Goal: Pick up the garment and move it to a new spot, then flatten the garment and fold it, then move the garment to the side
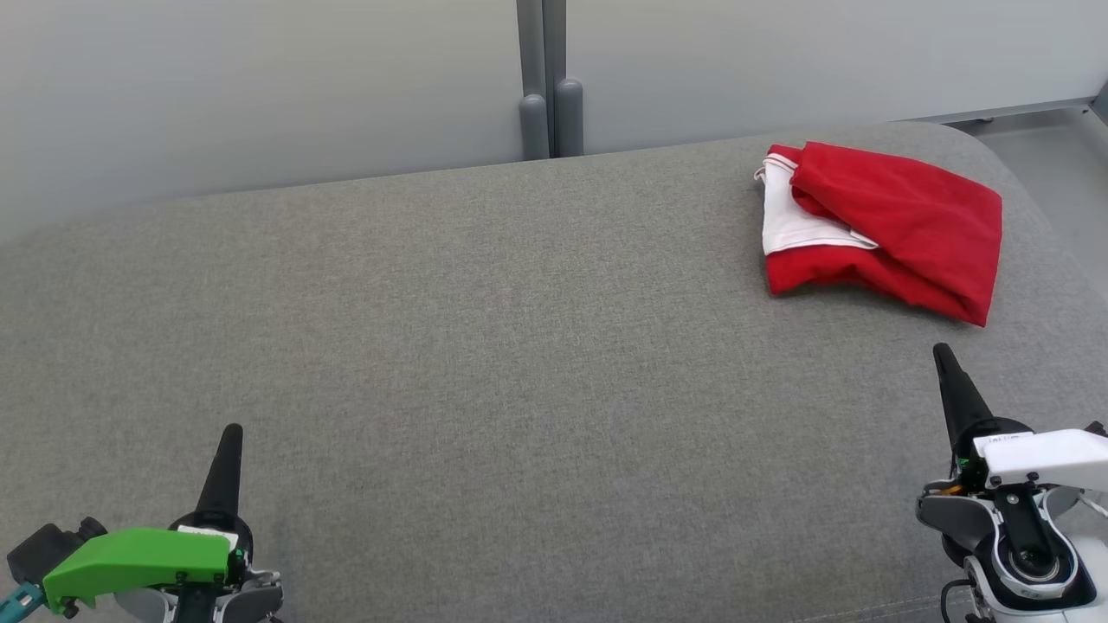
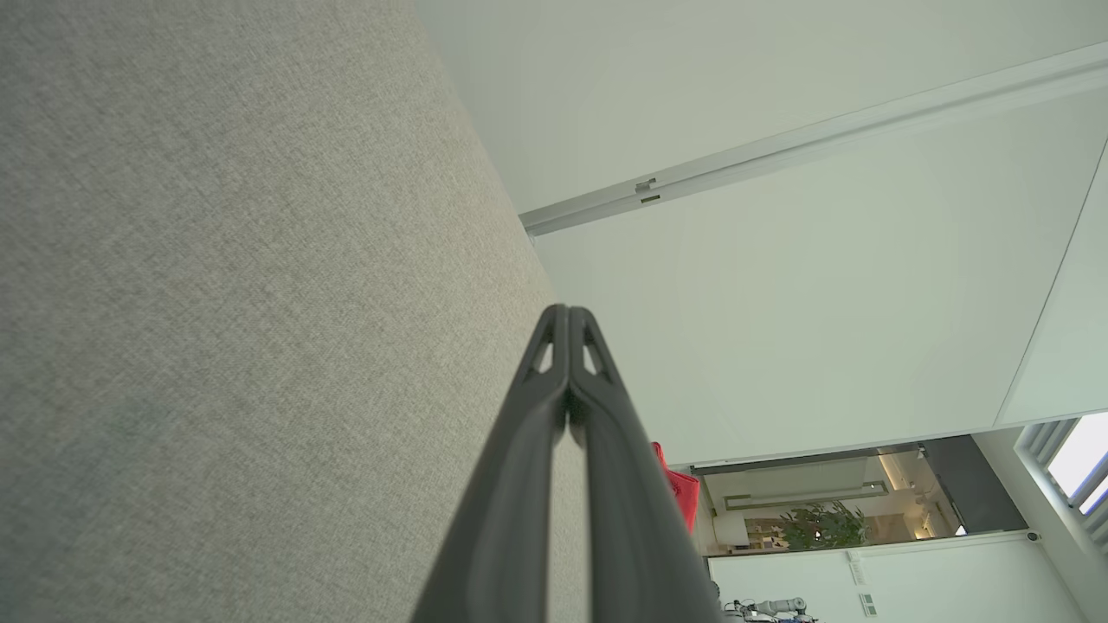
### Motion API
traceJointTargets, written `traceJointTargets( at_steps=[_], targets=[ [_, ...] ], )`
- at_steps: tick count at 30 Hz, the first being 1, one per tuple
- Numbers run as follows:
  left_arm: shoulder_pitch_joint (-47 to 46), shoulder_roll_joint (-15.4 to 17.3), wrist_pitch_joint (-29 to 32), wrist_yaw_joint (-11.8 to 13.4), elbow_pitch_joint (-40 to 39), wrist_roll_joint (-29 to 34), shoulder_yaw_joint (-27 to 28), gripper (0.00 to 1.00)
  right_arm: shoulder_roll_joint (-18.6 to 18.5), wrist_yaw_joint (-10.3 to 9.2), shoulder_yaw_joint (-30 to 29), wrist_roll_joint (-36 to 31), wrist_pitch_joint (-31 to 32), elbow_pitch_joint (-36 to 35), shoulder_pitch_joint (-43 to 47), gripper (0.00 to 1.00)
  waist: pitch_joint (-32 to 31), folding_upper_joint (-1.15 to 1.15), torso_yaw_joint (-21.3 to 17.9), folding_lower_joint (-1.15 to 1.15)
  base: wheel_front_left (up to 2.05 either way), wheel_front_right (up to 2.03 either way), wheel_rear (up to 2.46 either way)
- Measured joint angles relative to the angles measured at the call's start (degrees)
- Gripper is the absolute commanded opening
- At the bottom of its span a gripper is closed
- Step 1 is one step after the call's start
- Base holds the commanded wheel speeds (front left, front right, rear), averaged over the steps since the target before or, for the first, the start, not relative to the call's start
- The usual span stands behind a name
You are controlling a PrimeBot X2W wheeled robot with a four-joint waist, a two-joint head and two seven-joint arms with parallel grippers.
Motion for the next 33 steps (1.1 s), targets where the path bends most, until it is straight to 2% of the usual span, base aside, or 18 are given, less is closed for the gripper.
traceJointTargets(
  at_steps=[20,33],
  targets=[
    [-2.58,0.60,3.03,-2.04,1.81,-14.26,1.43,0.00,0.37,2.10,-3.52,14.90,2.89,1.11,-1.62,0.00,-0.19,0.00,0.03,0.00,0.00,0.00,0.00],
    [-2.89,0.70,3.03,-2.12,2.70,-14.30,1.47,0.00,0.40,2.33,-3.64,15.05,3.05,1.56,-1.93,0.00,-0.22,0.00,0.03,0.00,0.00,0.00,0.00]
  ],
)
